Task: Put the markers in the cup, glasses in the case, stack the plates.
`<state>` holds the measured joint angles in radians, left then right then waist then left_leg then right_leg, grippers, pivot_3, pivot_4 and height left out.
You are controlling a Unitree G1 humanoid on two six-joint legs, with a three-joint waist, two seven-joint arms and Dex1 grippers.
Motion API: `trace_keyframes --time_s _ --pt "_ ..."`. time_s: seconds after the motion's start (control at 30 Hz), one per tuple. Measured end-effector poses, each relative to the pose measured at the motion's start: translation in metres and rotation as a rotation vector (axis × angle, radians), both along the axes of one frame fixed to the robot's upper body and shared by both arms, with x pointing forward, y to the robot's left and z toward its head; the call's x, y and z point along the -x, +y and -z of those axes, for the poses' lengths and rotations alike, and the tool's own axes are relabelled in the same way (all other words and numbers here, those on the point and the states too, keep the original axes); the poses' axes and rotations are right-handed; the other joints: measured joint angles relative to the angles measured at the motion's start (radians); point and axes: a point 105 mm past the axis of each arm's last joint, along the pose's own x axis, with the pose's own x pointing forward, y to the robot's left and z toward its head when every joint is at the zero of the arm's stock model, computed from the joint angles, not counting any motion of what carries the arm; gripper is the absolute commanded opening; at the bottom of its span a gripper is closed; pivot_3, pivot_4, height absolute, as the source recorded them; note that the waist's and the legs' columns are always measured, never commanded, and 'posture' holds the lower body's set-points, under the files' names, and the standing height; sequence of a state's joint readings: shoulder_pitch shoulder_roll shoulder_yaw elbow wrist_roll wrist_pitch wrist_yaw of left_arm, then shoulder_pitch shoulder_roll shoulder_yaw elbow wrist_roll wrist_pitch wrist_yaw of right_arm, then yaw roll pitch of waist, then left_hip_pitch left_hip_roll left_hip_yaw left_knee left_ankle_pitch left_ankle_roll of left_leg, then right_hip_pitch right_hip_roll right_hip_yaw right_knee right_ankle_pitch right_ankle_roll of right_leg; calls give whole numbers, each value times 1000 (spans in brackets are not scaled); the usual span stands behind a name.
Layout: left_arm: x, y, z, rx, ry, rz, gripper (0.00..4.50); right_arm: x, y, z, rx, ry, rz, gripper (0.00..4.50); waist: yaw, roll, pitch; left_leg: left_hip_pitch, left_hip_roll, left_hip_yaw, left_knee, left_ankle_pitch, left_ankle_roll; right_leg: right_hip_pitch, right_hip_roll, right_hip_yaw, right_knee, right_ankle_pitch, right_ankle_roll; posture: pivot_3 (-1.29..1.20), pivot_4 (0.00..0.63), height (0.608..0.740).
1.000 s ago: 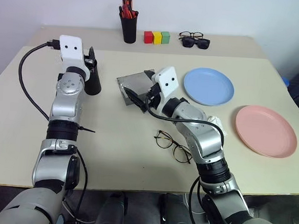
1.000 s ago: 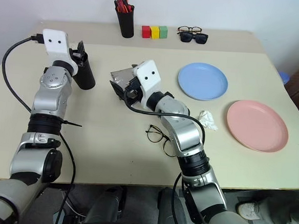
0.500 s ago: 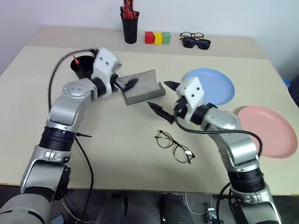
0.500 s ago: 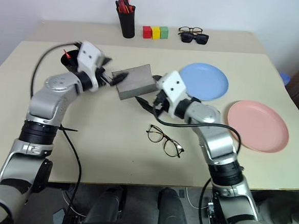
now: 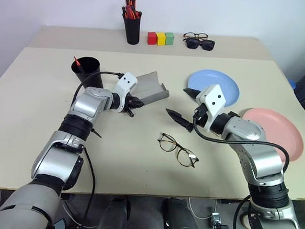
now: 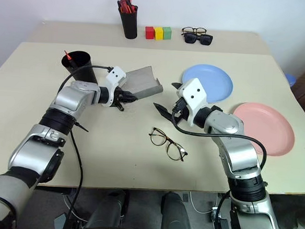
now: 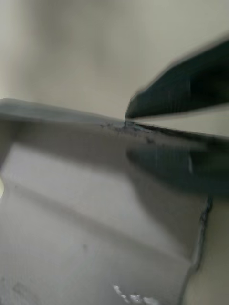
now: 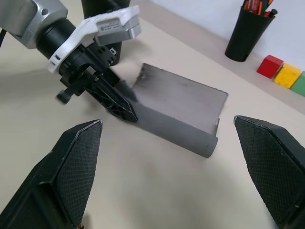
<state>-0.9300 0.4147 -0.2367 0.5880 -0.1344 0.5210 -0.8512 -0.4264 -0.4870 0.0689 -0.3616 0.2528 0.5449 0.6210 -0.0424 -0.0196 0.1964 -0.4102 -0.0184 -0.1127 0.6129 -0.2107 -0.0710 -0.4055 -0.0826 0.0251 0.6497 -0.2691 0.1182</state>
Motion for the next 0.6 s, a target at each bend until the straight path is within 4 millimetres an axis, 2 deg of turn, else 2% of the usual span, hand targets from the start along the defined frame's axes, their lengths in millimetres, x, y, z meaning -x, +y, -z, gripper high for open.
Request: trace_keyframes --time_s 0.07,0.13,0.23,0.33,0.43,0.53,0.6 --pt "5 -2 -8 -27 -120 111 40 4 -2 2 4 14 6 4500 1 0 0 0 0 0 -1 0 0 0 0 0 0 0 0 0 150 740" --pt "18 -3 -14 -44 -209 251 40 8 -8 8 14 67 9 4500 1 0 0 0 0 0 -1 0 0 0 -1 0 -1 0 0 0 150 740" --pt "45 10 -7 -119 -222 428 40 28 -21 24 95 166 -22 4500 2 0 0 -1 0 0 -1 0 1 0 -1 0 -2 0 0 0 150 740" --pt "62 30 6 -176 -145 488 846 43 -34 39 162 269 -34 4500 0 0 0 -1 0 0 0 -1 1 0 -1 0 -2 0 0 0 150 740" --pt "77 32 11 -168 -95 545 2444 50 -38 45 179 319 -40 4500 3 0 0 -1 0 1 1 -1 2 1 -1 0 -2 0 0 0 150 740" --pt "83 28 10 -170 -104 578 3923 55 -36 45 187 338 -53 4500 5 0 0 -1 0 0 1 -1 2 1 -1 0 -2 0 0 0 150 740" --pt "80 29 6 -172 -141 557 3923 57 -36 48 193 362 -50 4500 6 0 0 -1 0 0 1 -1 2 1 -1 0 -2 0 0 0 150 740"
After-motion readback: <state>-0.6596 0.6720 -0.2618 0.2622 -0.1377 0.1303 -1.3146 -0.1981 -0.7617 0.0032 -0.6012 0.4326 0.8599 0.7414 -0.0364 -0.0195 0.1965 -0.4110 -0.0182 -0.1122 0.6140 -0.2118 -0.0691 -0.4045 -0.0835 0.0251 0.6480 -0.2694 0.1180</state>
